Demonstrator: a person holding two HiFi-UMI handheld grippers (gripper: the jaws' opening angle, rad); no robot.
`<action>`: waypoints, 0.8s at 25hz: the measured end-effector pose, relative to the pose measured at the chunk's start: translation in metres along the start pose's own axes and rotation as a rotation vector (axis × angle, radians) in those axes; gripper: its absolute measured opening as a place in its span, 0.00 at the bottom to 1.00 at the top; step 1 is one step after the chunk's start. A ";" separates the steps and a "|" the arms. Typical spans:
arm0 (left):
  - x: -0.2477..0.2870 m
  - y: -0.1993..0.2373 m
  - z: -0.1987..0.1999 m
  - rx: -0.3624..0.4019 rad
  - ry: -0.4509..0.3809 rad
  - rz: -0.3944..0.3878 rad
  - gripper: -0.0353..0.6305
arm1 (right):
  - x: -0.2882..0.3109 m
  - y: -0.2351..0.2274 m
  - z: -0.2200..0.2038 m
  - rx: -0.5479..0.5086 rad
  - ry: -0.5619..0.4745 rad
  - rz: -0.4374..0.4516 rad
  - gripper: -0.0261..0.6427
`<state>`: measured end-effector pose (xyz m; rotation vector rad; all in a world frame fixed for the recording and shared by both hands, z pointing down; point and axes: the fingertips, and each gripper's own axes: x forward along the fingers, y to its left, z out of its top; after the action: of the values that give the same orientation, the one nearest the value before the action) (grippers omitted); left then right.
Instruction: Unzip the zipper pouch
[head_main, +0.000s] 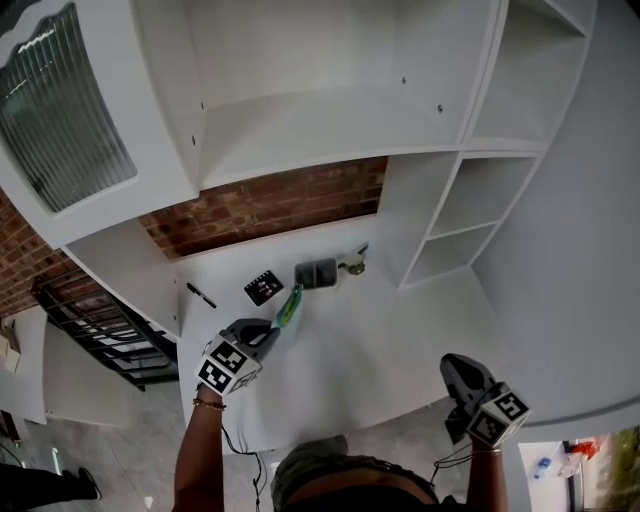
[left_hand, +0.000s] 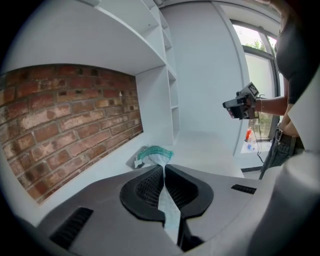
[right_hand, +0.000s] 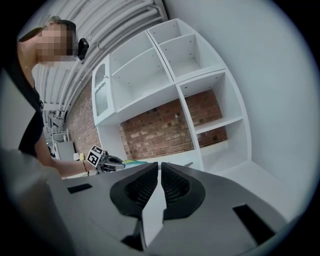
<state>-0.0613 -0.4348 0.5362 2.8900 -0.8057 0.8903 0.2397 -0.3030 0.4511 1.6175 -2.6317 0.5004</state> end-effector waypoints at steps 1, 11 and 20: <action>0.005 0.003 -0.002 -0.002 0.004 -0.006 0.07 | -0.002 -0.003 0.000 0.004 0.002 -0.009 0.06; 0.033 -0.011 -0.011 -0.110 -0.067 -0.124 0.07 | -0.006 -0.018 0.001 0.020 0.000 -0.044 0.06; 0.056 -0.059 -0.049 -0.308 -0.052 -0.229 0.07 | 0.004 -0.010 -0.004 0.033 0.017 -0.014 0.06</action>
<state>-0.0192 -0.4021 0.6148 2.6724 -0.5420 0.6103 0.2455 -0.3096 0.4586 1.6318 -2.6123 0.5577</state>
